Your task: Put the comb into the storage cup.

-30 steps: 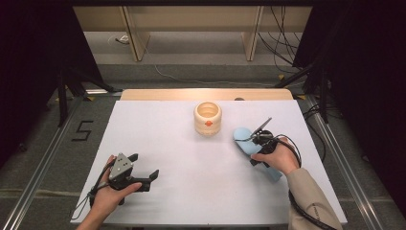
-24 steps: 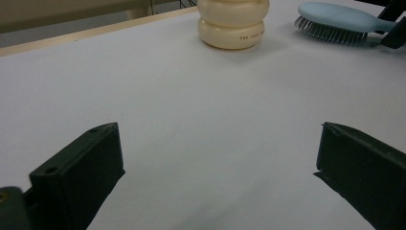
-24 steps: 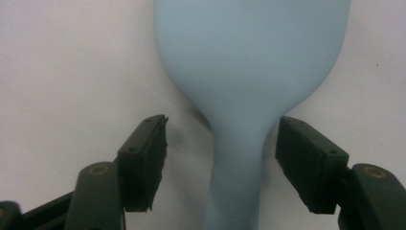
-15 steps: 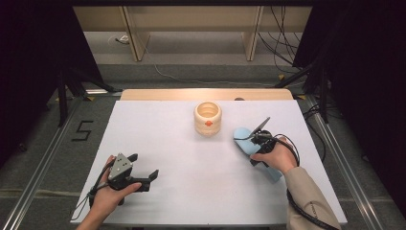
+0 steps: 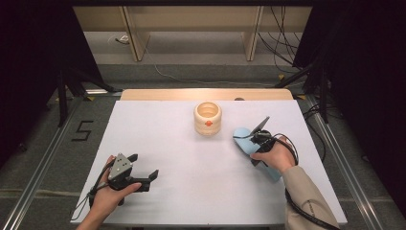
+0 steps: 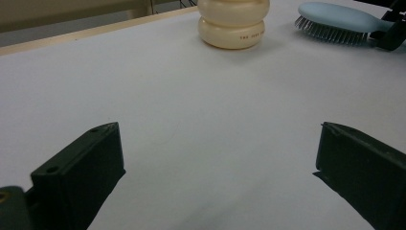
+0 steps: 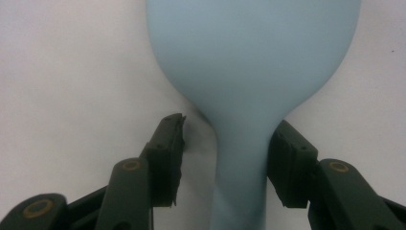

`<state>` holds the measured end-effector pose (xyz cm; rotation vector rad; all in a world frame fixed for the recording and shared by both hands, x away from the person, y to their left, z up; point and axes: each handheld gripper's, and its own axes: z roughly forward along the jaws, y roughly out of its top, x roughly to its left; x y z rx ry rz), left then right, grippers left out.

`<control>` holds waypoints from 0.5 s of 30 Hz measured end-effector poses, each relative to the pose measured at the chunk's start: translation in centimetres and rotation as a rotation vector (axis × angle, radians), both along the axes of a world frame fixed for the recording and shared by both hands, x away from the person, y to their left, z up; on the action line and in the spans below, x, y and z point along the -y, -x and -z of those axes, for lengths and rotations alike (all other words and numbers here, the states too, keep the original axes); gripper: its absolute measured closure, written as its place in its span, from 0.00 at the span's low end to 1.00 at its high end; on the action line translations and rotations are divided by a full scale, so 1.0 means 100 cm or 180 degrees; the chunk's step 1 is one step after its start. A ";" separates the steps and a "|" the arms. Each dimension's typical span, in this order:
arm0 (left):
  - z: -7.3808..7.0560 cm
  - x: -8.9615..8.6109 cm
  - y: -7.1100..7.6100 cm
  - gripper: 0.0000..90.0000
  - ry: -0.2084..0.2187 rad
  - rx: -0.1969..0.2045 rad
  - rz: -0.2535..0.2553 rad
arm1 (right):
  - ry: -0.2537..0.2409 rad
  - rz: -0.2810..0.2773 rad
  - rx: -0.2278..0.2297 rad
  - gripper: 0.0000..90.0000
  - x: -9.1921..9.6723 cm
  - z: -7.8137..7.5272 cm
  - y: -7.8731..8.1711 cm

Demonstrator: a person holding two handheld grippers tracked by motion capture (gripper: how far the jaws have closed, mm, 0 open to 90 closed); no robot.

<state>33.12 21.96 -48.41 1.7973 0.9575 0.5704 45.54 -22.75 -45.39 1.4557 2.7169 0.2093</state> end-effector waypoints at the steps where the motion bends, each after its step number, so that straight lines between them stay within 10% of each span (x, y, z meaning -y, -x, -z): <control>1: 0.000 0.000 0.000 0.02 0.0001 0.0001 0.0000 | 0.0017 0.0010 0.0016 0.59 0.000 0.000 0.000; 15: 0.000 0.000 0.000 0.03 0.0004 -0.0004 0.0006 | 0.0159 0.0122 -0.0001 0.74 -0.003 -0.001 -0.002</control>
